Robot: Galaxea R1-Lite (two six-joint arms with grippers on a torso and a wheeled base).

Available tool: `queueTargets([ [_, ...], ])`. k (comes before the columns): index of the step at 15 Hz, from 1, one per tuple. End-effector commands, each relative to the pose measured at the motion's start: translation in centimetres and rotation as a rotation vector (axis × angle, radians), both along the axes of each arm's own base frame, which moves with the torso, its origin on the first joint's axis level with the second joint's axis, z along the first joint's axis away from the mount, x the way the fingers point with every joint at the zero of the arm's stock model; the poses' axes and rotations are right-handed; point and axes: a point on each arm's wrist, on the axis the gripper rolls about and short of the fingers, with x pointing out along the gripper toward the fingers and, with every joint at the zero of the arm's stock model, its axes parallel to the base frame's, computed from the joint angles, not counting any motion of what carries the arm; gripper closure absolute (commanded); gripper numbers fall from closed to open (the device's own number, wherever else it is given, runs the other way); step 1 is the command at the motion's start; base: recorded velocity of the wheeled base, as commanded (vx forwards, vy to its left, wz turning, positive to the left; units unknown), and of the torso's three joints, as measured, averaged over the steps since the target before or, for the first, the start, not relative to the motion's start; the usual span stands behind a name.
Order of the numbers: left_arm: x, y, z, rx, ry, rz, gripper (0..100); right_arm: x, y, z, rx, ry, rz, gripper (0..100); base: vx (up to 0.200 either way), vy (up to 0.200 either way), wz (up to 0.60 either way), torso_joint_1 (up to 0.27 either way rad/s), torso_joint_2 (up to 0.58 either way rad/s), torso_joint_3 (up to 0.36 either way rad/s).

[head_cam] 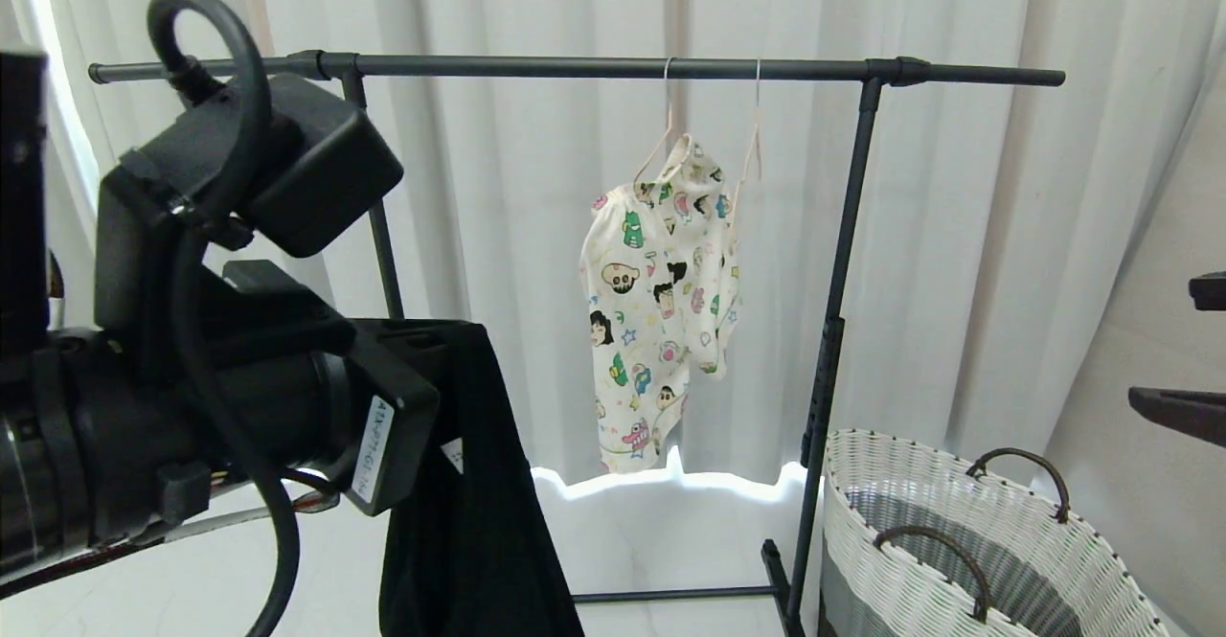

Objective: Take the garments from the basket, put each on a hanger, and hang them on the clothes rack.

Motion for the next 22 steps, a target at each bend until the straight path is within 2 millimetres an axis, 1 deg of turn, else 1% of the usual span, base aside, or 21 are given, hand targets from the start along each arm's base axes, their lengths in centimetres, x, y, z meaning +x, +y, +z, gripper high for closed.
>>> queueTargets([
  [1, -1.4, 2.2, -0.8, 0.031, -0.019, 0.020, 100, 1.9, -2.1, -1.3, -0.222, 0.020, -0.324, 0, 0.000, 0.000, 0.00, 0.000, 0.00, 0.000],
  [3, -1.8, 3.7, -1.7, 0.089, -0.035, 0.045, 100, 2.4, -3.1, -2.3, -0.287, 0.036, -0.403, 0, 0.000, 0.000, 0.00, 0.000, 0.00, 0.000],
  [4, -1.9, 4.1, -2.0, 0.103, -0.036, 0.055, 100, 2.4, -3.3, -3.0, -0.300, 0.038, -0.423, 0, 0.000, 0.000, 0.00, 0.000, 0.00, 0.000],
  [6, -1.8, 4.4, -2.3, 0.108, -0.030, 0.075, 100, 1.6, -4.0, -4.0, -0.360, -0.005, -0.463, 0, 0.000, 0.000, 0.00, 0.000, 0.00, 0.000],
  [8, -1.2, 4.7, -2.4, 0.116, -0.021, 0.115, 100, 0.9, -4.6, -4.8, -0.418, -0.038, -0.514, 0, 0.000, 0.000, 0.00, 0.000, 0.00, 0.000],
  [10, -0.6, 4.6, -2.8, 0.137, -0.006, 0.148, 100, 1.2, -4.8, -5.6, -0.415, -0.050, -0.538, 0, 0.000, 0.000, 0.00, 0.000, 0.00, 0.000],
  [13, 0.0, 4.3, -3.3, 0.175, -0.004, 0.221, 100, 2.5, -4.5, -5.5, -0.309, -0.102, -0.573, 0, 0.000, 0.000, 0.00, 0.000, 0.00, 0.000],
  [14, 0.1, 4.2, -3.5, 0.171, -0.008, 0.222, 100, 3.4, -4.3, -5.1, -0.196, -0.104, -0.608, 0, 0.000, 0.000, 0.00, 0.041, -0.06, -0.056],
  [15, 0.2, 4.1, -3.6, 0.164, -0.015, 0.222, 100, 3.8, -4.2, -4.8, -0.156, -0.112, -0.620, 0, 0.000, 0.000, 0.00, 0.090, -0.23, -0.154],
  [18, 0.4, 3.9, -4.1, 0.131, -0.053, 0.225, 100, 3.9, -4.4, -4.7, -0.143, -0.114, -0.640, 0, 0.000, 0.000, 0.00, 0.146, -0.38, -0.243],
  [22, 0.4, 4.0, -4.0, 0.113, -0.079, 0.228, 100, 4.4, -4.3, -4.8, -0.145, -0.102, -0.626, 0, 0.000, 0.000, 0.00, 0.187, -0.46, -0.273],
])
